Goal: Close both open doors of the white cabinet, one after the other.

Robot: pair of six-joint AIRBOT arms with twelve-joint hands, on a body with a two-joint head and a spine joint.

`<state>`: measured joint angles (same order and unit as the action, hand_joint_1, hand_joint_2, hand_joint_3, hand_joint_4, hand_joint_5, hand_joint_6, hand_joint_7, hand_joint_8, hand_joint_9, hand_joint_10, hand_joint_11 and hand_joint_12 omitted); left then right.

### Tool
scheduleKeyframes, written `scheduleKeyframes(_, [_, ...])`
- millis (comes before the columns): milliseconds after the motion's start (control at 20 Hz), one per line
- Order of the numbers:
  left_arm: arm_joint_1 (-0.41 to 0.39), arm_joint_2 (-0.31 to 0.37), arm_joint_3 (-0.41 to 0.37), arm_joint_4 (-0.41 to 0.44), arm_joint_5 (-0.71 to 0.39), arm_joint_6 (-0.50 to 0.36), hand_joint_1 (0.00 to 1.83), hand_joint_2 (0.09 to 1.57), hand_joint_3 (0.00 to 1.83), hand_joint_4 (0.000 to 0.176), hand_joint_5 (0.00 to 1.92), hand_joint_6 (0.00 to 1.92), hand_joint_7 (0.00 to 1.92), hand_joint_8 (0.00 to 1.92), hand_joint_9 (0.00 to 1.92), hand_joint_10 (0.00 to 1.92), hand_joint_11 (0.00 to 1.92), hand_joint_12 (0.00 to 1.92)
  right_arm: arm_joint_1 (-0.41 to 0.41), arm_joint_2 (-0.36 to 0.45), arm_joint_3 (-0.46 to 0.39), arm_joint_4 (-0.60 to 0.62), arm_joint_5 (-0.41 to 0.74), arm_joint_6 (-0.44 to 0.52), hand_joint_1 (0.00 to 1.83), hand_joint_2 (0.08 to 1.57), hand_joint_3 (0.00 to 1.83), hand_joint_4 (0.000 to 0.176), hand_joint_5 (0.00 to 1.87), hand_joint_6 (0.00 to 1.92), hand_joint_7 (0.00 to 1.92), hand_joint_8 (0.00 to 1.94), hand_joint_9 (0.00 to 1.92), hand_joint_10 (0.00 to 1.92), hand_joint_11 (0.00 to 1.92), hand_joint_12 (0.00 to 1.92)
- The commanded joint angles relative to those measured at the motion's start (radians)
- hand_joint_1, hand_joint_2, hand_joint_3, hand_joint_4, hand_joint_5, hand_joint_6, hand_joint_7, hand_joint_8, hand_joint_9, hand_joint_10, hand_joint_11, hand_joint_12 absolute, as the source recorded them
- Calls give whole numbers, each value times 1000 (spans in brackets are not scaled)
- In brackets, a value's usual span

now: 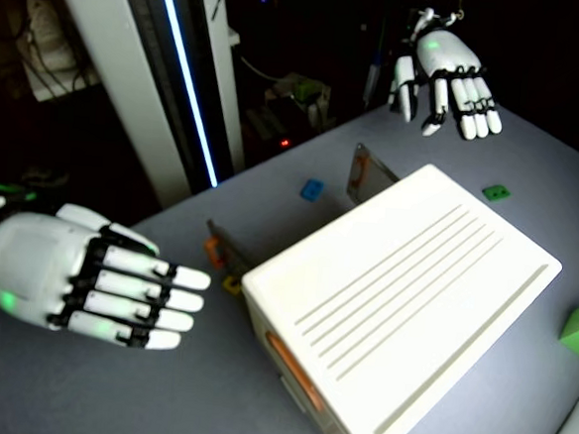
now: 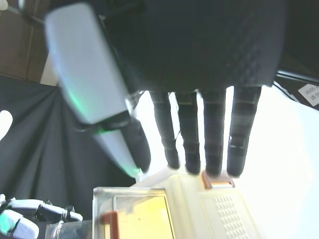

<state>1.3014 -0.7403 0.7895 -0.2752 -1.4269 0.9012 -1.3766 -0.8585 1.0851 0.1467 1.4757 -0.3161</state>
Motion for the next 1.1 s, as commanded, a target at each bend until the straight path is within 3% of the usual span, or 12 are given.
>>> scheduleKeyframes(0, [-4, -4, 6, -1, -114, -3, 0, 1376, 20, 0, 0, 0, 0, 0, 0, 0, 0, 184, 2, -3, 6, 25, 113, 4, 357, 1460, 14, 0, 131, 3, 96, 2, 51, 1, 21, 50])
scheduleKeyframes(200, [-15, -5, 10, 39, -67, -14, 0, 1387, 6, 0, 2, 1, 0, 0, 16, 3, 0, 339, 2, -5, 6, 21, 106, 4, 251, 1459, 2, 0, 101, 0, 73, 1, 49, 1, 79, 43])
scheduleKeyframes(250, [-21, -6, 12, 53, -43, -14, 0, 1432, 6, 0, 29, 2, 68, 6, 99, 9, 0, 481, 2, -5, 7, 21, 106, 4, 288, 1457, 0, 0, 113, 3, 82, 3, 61, 4, 94, 42])
scheduleKeyframes(450, [-39, -14, 15, 109, 15, -35, 0, 1514, 16, 0, 5, 1, 15, 3, 44, 1, 0, 309, 3, -7, 8, 22, 105, 4, 202, 1442, 0, 0, 78, 0, 41, 1, 39, 0, 102, 22])
scheduleKeyframes(550, [-69, -17, 16, 160, 53, -44, 0, 1547, 16, 0, 39, 6, 26, 4, 56, 4, 0, 336, 3, -8, 8, 22, 103, 4, 97, 1451, 4, 0, 51, 0, 12, 0, 3, 0, 58, 4])
scheduleKeyframes(650, [-96, -21, 17, 195, 75, -48, 0, 1570, 140, 0, 56, 6, 30, 1, 63, 2, 0, 356, 3, -8, 7, 22, 102, 4, 12, 1449, 3, 0, 68, 3, 38, 5, 27, 5, 76, 9])
scheduleKeyframes(1050, [-206, -57, 51, 332, 172, -119, 0, 1571, 279, 0, 89, 1, 72, 2, 124, 1, 1, 462, 3, -9, 7, 23, 102, 4, 0, 1372, 0, 0, 108, 11, 68, 9, 50, 7, 102, 14])
